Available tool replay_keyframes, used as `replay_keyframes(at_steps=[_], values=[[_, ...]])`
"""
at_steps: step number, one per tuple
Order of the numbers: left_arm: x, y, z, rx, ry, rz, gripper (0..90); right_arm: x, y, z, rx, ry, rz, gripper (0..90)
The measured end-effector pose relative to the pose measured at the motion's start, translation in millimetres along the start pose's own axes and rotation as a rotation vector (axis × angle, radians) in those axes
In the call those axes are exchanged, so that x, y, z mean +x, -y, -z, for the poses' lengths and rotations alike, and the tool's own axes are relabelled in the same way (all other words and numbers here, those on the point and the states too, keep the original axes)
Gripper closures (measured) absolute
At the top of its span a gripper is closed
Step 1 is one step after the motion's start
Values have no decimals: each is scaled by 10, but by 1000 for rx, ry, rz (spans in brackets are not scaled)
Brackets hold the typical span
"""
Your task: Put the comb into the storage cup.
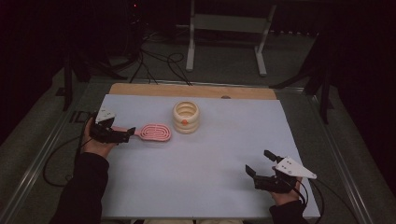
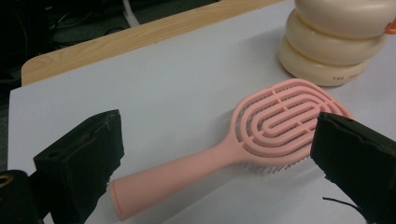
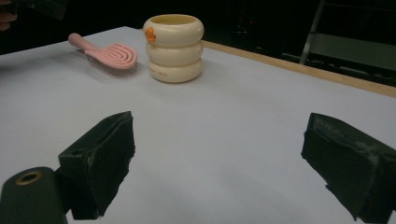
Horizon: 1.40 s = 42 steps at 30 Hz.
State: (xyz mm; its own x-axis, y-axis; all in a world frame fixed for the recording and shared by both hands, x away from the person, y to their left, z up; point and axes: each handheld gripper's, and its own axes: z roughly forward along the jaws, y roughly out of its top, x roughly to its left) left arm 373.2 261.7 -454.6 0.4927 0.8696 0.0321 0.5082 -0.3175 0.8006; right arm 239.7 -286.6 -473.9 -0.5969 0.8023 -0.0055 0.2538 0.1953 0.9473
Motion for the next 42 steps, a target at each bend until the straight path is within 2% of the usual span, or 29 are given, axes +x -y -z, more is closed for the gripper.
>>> replay_keyframes(at_steps=[10,18,23,28,29,33,34,35,38,39,40,42], values=[[53,-24,-64,33,-5,7,47,-5,4,-3,0,-2,-1,93],[100,-12,-120,51,-1,33,82,-6,8,-9,3,-3,2,93],[113,-19,-156,69,-19,37,113,-7,11,-11,4,-3,-1,93],[129,-37,-199,89,-51,48,269,-10,14,-15,4,-2,-3,93],[132,-38,-206,91,-53,53,269,-10,14,-15,4,-2,-3,93],[140,-43,-229,103,-67,57,421,-15,15,-11,4,-3,-6,93],[142,-50,-256,120,-67,50,421,-16,16,-11,3,-3,-7,93],[140,-52,-270,127,-68,52,534,-15,16,-13,5,-1,-6,93],[143,-54,-310,156,-72,49,663,-12,18,-21,7,-4,-2,93],[143,-51,-332,168,-76,45,663,-12,18,-21,7,-4,-2,93],[141,-45,-364,183,-78,47,738,-9,19,-23,9,-5,-2,93],[142,-40,-384,191,-76,47,770,-9,19,-23,9,-5,-2,93]])
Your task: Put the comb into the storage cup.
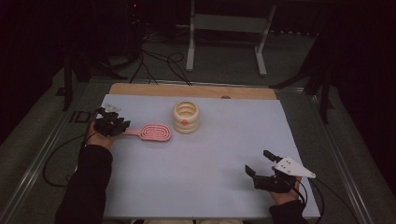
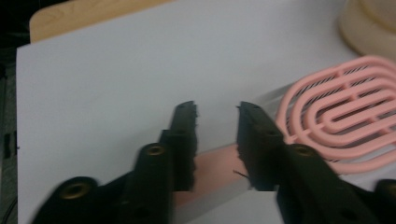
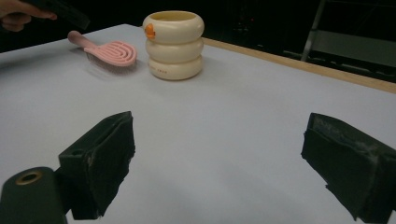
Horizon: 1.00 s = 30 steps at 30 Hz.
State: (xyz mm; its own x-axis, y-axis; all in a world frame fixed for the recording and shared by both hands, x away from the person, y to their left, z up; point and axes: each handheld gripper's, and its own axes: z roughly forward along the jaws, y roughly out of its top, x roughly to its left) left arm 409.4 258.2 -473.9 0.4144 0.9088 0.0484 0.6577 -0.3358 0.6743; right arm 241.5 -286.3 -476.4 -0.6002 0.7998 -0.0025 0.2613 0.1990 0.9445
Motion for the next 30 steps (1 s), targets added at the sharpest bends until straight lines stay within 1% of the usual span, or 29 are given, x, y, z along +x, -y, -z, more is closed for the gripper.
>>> replay_keyframes(at_steps=[1,2,3,5,6,8,9,13,14,17,19,20,21,22,23,27,29,30], values=[[0,0,0,0,0,0,770,0,0,0,0,0,0,93],[-16,3,-94,35,7,-1,888,-3,1,2,0,1,-1,93],[-26,0,-119,39,10,-1,899,-4,1,2,0,0,-2,93],[-26,0,-119,39,10,-1,900,-4,2,1,1,1,-2,93],[-52,-19,-172,71,0,-21,900,-5,4,-1,1,0,-2,93],[-67,-29,-195,80,-2,-26,900,-5,4,-1,1,0,-2,93],[-95,-43,-240,94,3,-22,900,-4,4,-3,1,0,-2,93],[-95,-43,-240,94,3,-22,900,-3,4,-5,2,-1,-2,93],[-155,-57,-313,134,-6,-34,900,-3,4,-5,2,-1,-2,93],[-158,-58,-319,156,-7,-33,900,-9,-1,8,-2,2,-4,93],[-158,-55,-319,159,-6,-32,900,-11,-2,10,-4,1,-2,93],[-156,-51,-310,171,-4,-39,900,-15,-1,11,-4,2,-4,93],[-156,-51,-310,171,-4,-39,900,-15,-1,11,-4,2,-4,93],[-163,-49,-296,181,-2,-51,900,-16,0,12,-4,1,-4,93],[-163,-49,-296,181,-2,-51,900,-16,0,12,-4,1,-4,93],[-196,-56,-237,174,12,-74,898,-6,0,4,1,2,-3,93],[-207,-57,-226,170,18,-72,898,-4,1,2,0,1,0,93],[-227,-60,-210,169,22,-82,898,-3,0,2,0,0,0,93]])
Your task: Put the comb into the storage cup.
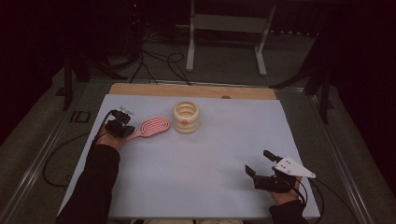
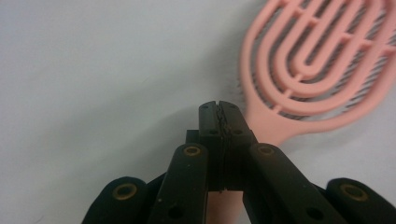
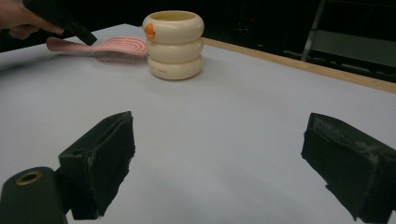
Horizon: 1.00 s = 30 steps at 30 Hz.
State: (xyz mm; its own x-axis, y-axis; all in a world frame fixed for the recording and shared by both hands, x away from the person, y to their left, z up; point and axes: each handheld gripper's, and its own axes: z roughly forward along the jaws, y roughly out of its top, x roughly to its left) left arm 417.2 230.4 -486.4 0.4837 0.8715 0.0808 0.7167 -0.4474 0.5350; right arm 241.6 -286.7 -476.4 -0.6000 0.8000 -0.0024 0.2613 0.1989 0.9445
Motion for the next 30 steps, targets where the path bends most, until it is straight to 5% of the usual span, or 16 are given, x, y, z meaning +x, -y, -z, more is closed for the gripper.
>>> replay_keyframes(at_steps=[20,27,30], values=[[-50,82,55,18,13,-8,870,4,-10,10,-2,5,0,93],[-43,80,149,-34,3,11,799,3,-8,8,-1,4,-1,93],[-70,77,268,-96,10,22,675,3,-11,11,-2,4,2,93]])
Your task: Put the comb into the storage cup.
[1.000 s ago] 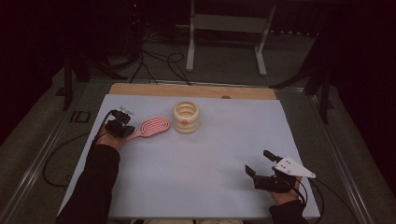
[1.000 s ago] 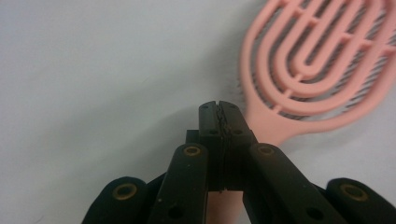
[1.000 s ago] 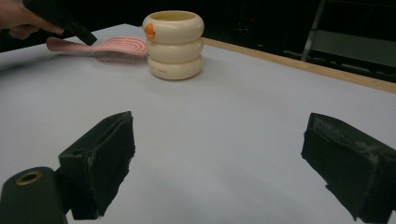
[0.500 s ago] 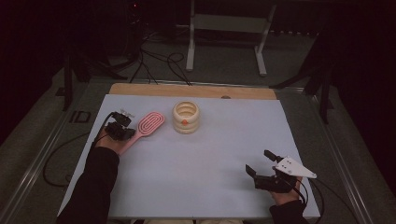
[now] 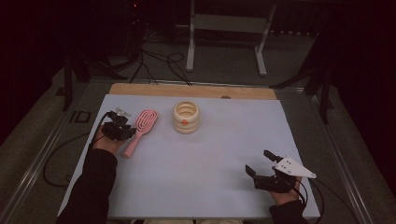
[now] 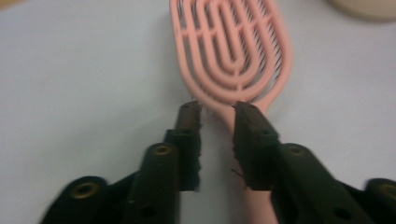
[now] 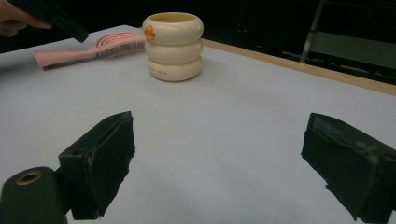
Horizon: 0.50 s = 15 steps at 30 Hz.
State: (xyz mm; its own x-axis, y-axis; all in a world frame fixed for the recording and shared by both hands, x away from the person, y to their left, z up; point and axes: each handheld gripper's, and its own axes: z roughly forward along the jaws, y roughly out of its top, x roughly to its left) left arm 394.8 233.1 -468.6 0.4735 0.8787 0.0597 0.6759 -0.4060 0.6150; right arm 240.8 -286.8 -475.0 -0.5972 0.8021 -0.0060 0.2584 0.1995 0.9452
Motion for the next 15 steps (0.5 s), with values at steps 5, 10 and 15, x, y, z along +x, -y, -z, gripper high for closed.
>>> replay_keyframes(at_steps=[5,10,15], values=[[-17,-3,65,-37,5,0,572,-2,-1,1,-3,-1,-2,93],[-78,26,333,-189,40,23,396,5,-4,1,-2,-1,-1,93],[-214,285,556,-365,51,77,305,9,-9,2,-8,-2,-2,93]])
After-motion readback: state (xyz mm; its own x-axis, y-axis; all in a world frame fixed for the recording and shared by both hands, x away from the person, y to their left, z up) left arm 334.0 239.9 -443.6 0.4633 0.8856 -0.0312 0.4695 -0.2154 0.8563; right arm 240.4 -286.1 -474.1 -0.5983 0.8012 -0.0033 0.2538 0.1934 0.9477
